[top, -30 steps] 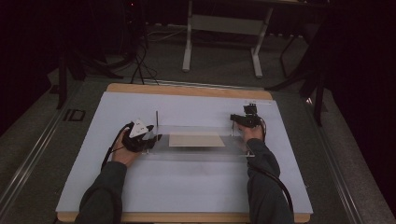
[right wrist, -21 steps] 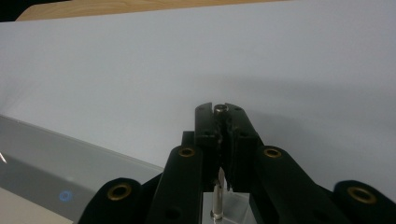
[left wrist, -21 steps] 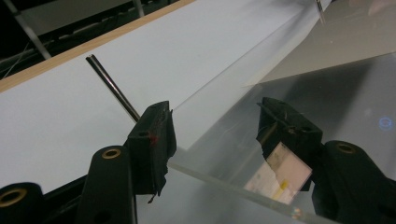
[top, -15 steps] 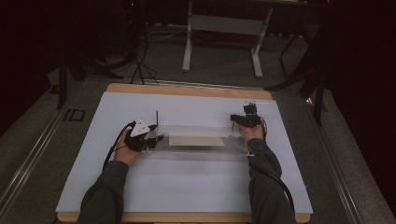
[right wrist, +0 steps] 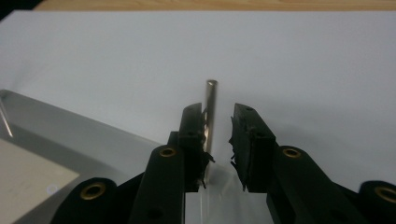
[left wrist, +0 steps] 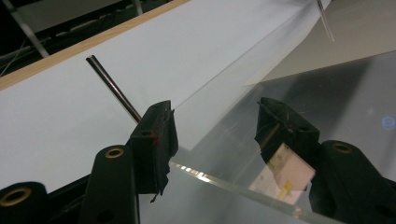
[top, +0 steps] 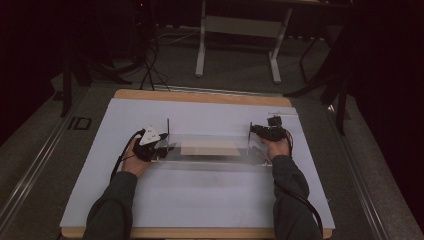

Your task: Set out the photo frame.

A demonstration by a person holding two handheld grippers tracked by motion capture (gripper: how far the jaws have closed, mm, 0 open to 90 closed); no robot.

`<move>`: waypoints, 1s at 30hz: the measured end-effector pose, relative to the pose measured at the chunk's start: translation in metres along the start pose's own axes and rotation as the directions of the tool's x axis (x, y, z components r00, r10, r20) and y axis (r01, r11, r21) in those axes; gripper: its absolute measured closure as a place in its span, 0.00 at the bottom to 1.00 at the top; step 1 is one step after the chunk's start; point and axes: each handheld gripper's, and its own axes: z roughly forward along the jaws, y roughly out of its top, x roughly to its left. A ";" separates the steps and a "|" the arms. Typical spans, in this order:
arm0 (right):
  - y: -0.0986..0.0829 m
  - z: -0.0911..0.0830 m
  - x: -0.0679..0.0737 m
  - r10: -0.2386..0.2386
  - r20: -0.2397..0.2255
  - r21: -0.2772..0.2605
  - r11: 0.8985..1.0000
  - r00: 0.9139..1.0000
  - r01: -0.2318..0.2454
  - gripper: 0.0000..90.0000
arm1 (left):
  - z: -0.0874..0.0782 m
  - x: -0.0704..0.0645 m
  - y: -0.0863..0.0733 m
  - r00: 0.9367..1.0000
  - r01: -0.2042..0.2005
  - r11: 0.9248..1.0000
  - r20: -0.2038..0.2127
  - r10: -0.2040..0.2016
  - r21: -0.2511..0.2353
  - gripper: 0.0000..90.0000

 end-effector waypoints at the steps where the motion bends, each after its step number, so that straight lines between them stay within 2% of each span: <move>1: -0.002 -0.004 -0.001 -0.009 0.001 -0.009 1.000 1.000 0.009 0.79 | 0.000 0.000 0.000 1.000 0.002 1.000 0.001 -0.002 0.000 0.50; 5: -0.006 -0.012 -0.003 -0.034 0.006 -0.022 0.999 0.999 0.034 0.79 | 0.000 0.001 0.001 1.000 0.003 1.000 0.003 -0.003 0.001 0.50; 8: -0.012 -0.019 0.000 -0.100 0.032 -0.017 0.995 0.994 0.100 0.77 | 0.000 0.002 0.001 1.000 0.005 1.000 0.010 -0.005 0.007 0.50; 10: -0.016 -0.022 0.001 -0.121 0.032 -0.014 0.992 0.992 0.122 0.76 | 0.000 0.003 0.002 1.000 0.007 1.000 0.012 -0.007 0.007 0.50; 20: -0.033 -0.026 -0.001 -0.167 0.037 0.007 0.986 0.985 0.167 0.75 | 0.000 0.006 0.005 0.999 0.021 1.000 0.027 -0.022 0.021 0.51; 24: -0.038 -0.028 -0.001 -0.179 0.018 0.007 0.984 0.984 0.179 0.75 | 0.000 0.008 0.007 0.999 0.029 0.999 0.036 -0.030 0.028 0.51; 30: -0.042 -0.029 0.000 -0.206 0.012 0.006 0.979 0.978 0.206 0.75 | 0.000 0.011 0.011 0.997 0.048 0.998 0.052 -0.050 0.043 0.51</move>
